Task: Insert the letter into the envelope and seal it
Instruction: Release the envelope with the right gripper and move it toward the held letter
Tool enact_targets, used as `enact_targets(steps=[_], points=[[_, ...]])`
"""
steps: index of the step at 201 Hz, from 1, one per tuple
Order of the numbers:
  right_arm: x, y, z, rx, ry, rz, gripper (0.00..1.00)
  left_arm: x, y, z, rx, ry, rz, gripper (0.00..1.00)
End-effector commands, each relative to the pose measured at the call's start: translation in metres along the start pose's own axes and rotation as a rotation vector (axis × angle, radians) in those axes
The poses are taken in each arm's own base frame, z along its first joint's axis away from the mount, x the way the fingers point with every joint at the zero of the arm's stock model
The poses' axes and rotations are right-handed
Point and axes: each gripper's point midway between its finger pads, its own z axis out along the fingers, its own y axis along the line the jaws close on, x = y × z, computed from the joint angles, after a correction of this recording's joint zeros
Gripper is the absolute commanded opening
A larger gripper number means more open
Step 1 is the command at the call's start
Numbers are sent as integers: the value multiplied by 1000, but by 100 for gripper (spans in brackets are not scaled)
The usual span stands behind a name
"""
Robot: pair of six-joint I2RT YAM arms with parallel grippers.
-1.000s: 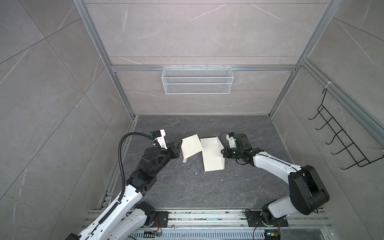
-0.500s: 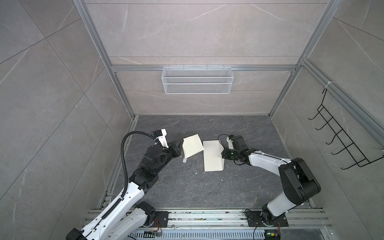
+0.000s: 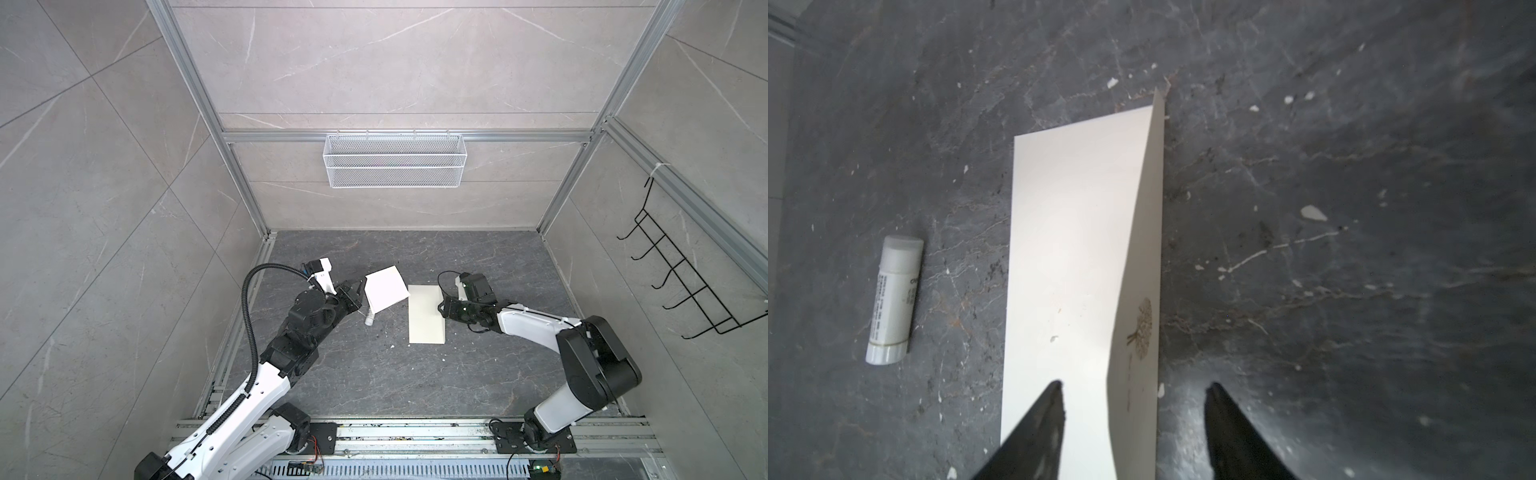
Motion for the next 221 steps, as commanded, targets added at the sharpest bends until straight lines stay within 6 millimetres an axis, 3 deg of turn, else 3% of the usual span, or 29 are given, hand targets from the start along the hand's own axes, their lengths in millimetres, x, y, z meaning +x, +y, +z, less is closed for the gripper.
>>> enact_targets(steps=[1, 35, 74, 132, 221], points=[[-22, 22, -40, -61, -101, 1, 67, -12, -10, 0, 41, -54, -60, 0], [-45, 68, -103, -280, -223, 79, 87, -16, -14, 2, 71, -69, -148, 0], [-57, 108, -142, -527, -333, 273, 99, -19, -17, 7, 100, -85, -237, 0], [-51, 147, -147, -724, -392, 511, 99, -15, -20, 19, 148, -69, -348, 0], [-49, 197, -132, -911, -392, 623, 97, -9, -22, 31, 187, -35, -415, 0]])
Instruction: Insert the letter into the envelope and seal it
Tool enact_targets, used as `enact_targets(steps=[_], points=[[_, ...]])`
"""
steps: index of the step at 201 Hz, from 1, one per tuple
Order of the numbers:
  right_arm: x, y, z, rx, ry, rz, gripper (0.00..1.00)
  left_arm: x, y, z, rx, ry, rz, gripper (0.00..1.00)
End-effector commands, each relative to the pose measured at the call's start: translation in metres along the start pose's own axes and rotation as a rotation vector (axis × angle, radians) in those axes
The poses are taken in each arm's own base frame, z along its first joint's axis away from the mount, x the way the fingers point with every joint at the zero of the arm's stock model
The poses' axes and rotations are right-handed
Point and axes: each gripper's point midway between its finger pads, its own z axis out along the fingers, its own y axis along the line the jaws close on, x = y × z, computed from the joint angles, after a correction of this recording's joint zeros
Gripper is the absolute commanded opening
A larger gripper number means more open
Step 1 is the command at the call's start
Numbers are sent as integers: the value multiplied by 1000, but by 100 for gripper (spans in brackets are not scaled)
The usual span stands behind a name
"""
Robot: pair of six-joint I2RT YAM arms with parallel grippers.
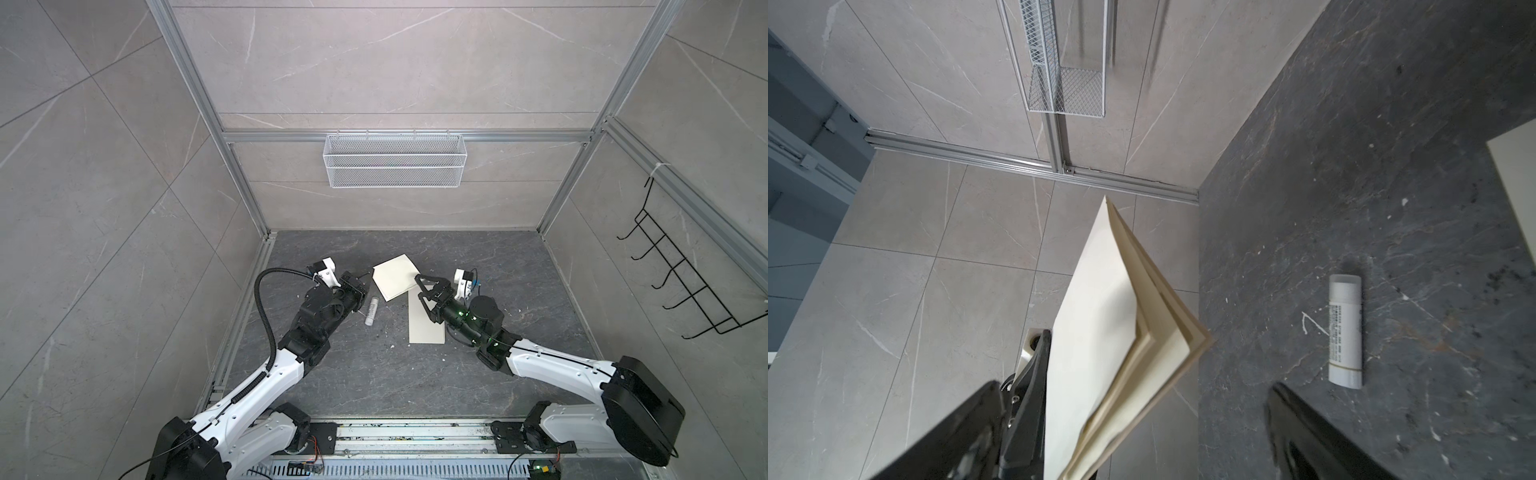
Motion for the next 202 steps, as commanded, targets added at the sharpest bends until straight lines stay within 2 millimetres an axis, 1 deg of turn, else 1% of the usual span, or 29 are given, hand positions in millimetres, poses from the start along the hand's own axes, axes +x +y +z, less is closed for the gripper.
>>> enact_targets(steps=[1, 10, 32, 68, 82, 112, 141, 168, 185, 194, 202], points=[[-6, 32, 7, -133, -53, 59, 97, -1, -19, 0, 85, 5, -23, 0], [-6, 33, 9, -144, -56, 65, 95, 0, -18, 0, 85, 8, -23, 0], [-8, 36, 10, -168, -80, 73, 87, 0, -16, 1, 81, 10, -27, 0], [-13, 38, 11, -207, -117, 97, 70, 2, -12, 1, 73, 14, -31, 0], [-14, 38, 12, -216, -124, 101, 61, 3, -10, 2, 67, 22, -31, 0], [-18, 42, 10, -238, -146, 104, 50, 5, -6, 3, 62, 30, -31, 0], [-20, 41, 9, -230, -158, 93, 46, 6, 0, 3, 50, 27, -31, 0], [-20, 40, 9, -212, -160, 80, 39, 6, 2, 4, 44, 28, -30, 0], [-20, 37, 10, -194, -163, 69, 29, 8, 2, 5, 44, 39, -25, 0], [-20, 37, 10, -189, -163, 57, 18, 9, 2, 7, 45, 47, -17, 0], [-20, 38, 10, -188, -165, 41, 11, 10, 0, 7, 49, 54, -7, 0]])
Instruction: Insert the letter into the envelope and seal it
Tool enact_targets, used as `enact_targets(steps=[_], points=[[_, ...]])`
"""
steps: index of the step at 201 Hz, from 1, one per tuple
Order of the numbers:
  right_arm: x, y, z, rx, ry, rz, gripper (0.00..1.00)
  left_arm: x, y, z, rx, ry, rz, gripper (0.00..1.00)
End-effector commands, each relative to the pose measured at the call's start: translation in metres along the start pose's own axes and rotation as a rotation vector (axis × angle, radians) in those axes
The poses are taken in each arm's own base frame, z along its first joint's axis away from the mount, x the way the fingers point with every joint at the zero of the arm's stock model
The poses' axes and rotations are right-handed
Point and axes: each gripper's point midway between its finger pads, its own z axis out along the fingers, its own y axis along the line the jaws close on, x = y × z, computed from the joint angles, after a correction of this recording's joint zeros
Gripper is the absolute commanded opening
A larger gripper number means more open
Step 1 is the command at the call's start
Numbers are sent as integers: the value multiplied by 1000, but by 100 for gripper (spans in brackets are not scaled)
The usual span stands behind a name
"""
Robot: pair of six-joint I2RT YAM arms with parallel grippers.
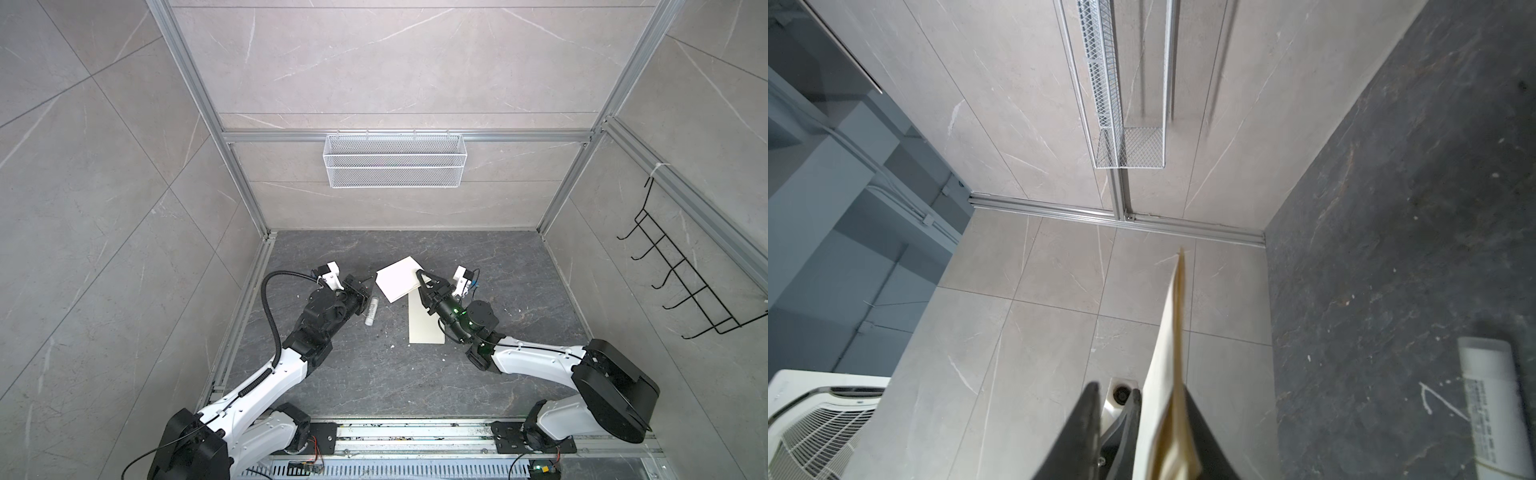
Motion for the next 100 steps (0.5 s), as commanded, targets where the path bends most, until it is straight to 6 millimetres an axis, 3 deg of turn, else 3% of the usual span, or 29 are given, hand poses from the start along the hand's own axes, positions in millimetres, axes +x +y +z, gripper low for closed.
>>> enact_targets(steps=[1, 18, 26, 42, 72, 100], points=[[-1, 13, 2, -20, -11, -39, 11, 0, -18, 2, 64, 14, 24, 0], [-3, 12, 1, -1, -22, -77, 0, 3, -17, 4, 59, 32, 49, 0], [-4, 11, 0, 15, -22, -90, 0, 5, -17, 4, 55, 40, 68, 1], [-4, 9, -2, 47, -11, -143, 0, 7, -14, 5, 34, 55, 119, 14], [-14, 7, -12, 144, 39, -291, 0, 12, -11, 4, -15, 95, 261, 51], [-41, 0, -28, 256, 110, -400, 0, 18, -1, 2, -67, 140, 352, 63]])
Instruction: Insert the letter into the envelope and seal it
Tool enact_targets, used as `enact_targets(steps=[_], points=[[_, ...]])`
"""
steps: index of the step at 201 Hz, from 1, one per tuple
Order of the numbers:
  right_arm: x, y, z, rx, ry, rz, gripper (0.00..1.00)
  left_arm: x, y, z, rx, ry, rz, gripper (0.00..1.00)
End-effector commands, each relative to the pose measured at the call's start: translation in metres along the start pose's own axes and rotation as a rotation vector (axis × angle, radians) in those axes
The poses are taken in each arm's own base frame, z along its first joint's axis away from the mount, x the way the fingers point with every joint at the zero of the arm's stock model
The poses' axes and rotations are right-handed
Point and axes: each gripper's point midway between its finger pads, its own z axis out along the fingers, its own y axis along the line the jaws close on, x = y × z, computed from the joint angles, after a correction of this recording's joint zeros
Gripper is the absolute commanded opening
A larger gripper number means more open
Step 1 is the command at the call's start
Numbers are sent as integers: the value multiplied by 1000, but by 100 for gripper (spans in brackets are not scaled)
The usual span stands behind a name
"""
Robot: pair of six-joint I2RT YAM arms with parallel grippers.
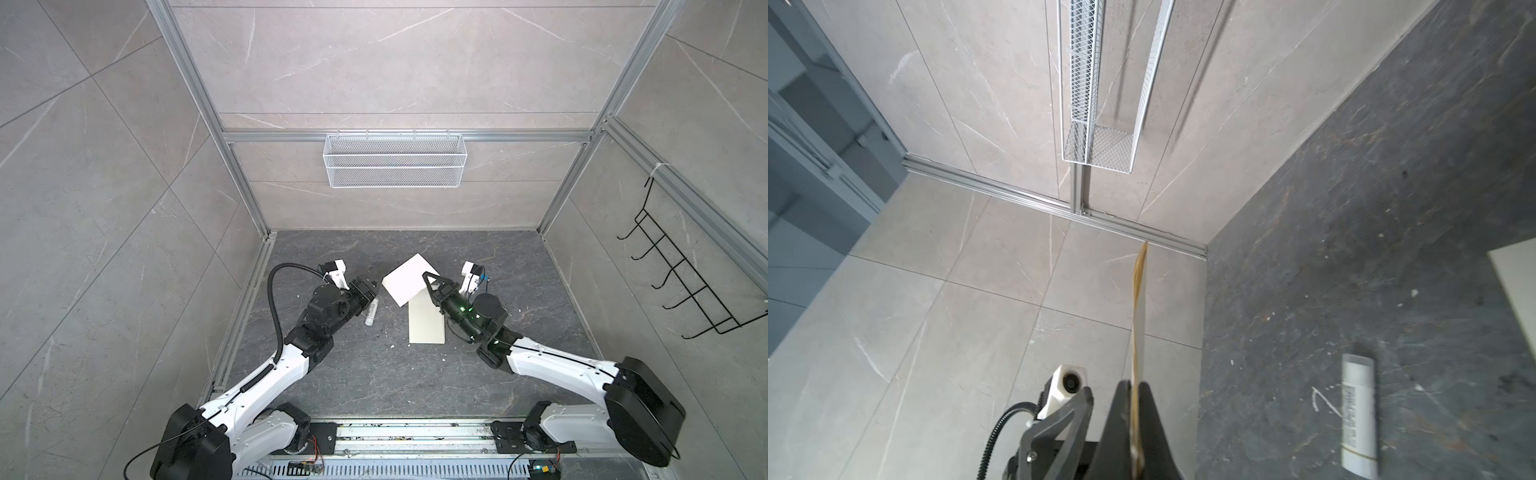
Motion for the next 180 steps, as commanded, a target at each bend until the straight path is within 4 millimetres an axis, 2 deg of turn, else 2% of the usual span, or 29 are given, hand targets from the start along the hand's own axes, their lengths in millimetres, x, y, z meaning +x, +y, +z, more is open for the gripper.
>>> enact_targets(steps=[1, 18, 75, 102, 142, 180], points=[[-13, -10, -12, 103, 98, -152, 0, 3, -13, -3, 2, 40, 150, 63], [-24, -25, -21, 188, 177, -237, 0, 13, -4, 1, -36, 77, 183, 65], [-49, -45, -35, 350, 341, -457, 0, 50, 5, 21, -95, 191, 316, 69], [-54, -57, -28, 393, 388, -504, 0, 69, 15, 29, -140, 232, 354, 70], [-55, -89, -17, 473, 430, -536, 0, 99, 36, 43, -201, 292, 334, 69], [-56, -113, -8, 530, 468, -585, 0, 126, 53, 61, -238, 353, 315, 63]])
